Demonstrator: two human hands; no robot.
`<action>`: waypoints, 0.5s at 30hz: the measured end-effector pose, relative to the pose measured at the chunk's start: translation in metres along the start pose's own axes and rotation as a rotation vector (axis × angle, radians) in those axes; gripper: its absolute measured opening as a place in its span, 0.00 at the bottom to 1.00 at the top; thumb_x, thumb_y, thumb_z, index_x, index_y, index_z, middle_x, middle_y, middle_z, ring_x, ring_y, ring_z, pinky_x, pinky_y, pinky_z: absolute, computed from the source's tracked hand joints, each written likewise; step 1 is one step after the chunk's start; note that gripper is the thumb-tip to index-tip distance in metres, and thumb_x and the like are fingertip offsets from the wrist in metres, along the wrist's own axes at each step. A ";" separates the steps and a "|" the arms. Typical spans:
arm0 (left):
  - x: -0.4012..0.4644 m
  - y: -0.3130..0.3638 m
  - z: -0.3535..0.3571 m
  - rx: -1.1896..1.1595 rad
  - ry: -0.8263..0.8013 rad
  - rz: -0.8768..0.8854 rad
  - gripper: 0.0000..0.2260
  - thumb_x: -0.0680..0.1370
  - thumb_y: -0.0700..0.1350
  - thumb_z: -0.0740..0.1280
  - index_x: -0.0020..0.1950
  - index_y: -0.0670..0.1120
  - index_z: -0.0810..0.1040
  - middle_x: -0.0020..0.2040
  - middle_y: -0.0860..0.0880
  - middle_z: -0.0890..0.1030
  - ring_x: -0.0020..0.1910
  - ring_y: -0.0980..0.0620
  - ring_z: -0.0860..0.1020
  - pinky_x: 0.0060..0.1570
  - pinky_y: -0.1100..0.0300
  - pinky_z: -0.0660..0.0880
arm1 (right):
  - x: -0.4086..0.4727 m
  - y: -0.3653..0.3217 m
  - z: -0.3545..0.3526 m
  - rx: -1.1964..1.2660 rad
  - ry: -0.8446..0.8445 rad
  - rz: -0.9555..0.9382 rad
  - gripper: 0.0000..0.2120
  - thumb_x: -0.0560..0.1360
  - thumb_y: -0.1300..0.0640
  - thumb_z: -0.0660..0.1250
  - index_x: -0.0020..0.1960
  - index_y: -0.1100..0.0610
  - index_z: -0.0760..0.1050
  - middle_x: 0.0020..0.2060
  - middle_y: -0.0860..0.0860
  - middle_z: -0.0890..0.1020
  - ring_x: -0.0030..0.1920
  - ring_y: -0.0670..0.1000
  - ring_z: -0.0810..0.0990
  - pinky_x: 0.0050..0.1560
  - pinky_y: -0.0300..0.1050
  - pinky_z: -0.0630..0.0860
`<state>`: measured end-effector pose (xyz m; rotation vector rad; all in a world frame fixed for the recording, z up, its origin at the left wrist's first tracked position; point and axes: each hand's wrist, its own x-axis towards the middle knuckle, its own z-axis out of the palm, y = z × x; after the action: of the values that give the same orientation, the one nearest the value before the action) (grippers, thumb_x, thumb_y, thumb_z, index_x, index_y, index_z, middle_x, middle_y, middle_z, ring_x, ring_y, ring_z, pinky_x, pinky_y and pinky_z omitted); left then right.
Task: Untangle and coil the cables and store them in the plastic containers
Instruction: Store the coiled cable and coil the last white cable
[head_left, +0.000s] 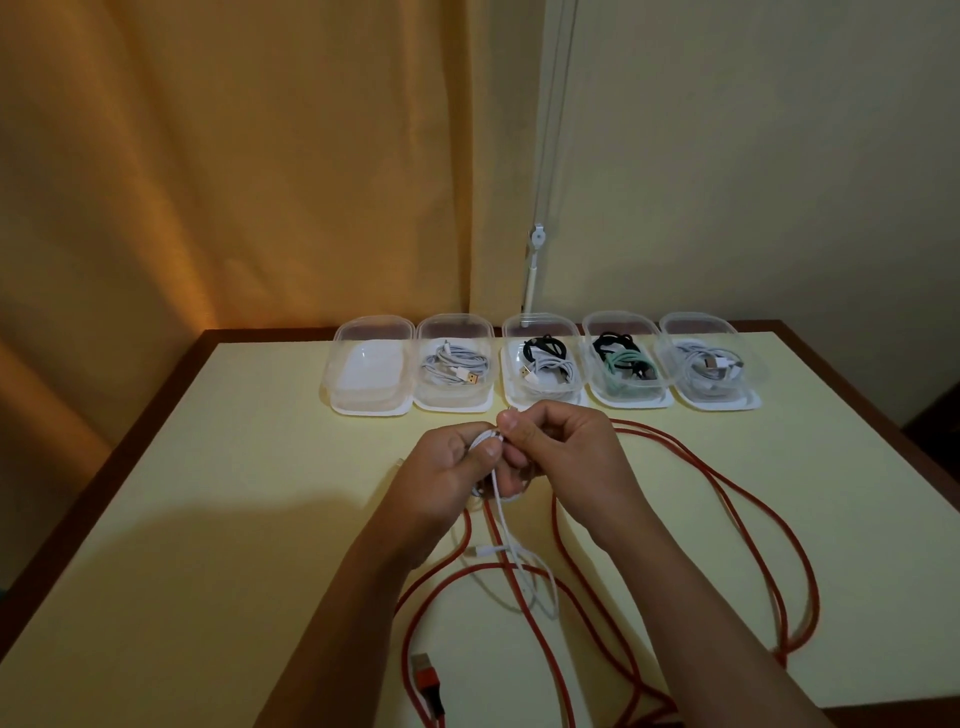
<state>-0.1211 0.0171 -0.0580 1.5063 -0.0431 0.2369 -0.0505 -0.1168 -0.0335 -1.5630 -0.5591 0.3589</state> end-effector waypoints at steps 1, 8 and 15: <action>0.001 0.000 0.001 0.044 0.009 0.016 0.14 0.80 0.45 0.59 0.42 0.39 0.79 0.34 0.46 0.79 0.38 0.51 0.78 0.45 0.60 0.73 | 0.000 0.000 -0.001 -0.003 0.010 -0.007 0.15 0.76 0.53 0.71 0.37 0.63 0.79 0.28 0.57 0.82 0.29 0.52 0.80 0.39 0.52 0.80; -0.001 0.002 -0.006 0.219 -0.087 -0.032 0.11 0.80 0.47 0.64 0.43 0.43 0.80 0.39 0.48 0.81 0.43 0.51 0.79 0.47 0.62 0.73 | -0.001 0.005 -0.003 -0.107 0.065 0.009 0.09 0.75 0.54 0.73 0.38 0.56 0.82 0.31 0.54 0.83 0.34 0.46 0.80 0.40 0.41 0.77; 0.002 -0.001 -0.004 0.202 -0.016 -0.013 0.09 0.75 0.41 0.69 0.48 0.35 0.78 0.39 0.45 0.77 0.39 0.52 0.76 0.41 0.60 0.75 | -0.004 -0.003 -0.002 -0.048 0.007 -0.020 0.09 0.78 0.57 0.70 0.40 0.58 0.79 0.30 0.50 0.82 0.32 0.47 0.79 0.37 0.40 0.77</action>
<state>-0.1196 0.0216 -0.0588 1.7094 -0.0226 0.2232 -0.0531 -0.1200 -0.0311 -1.6033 -0.5813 0.3270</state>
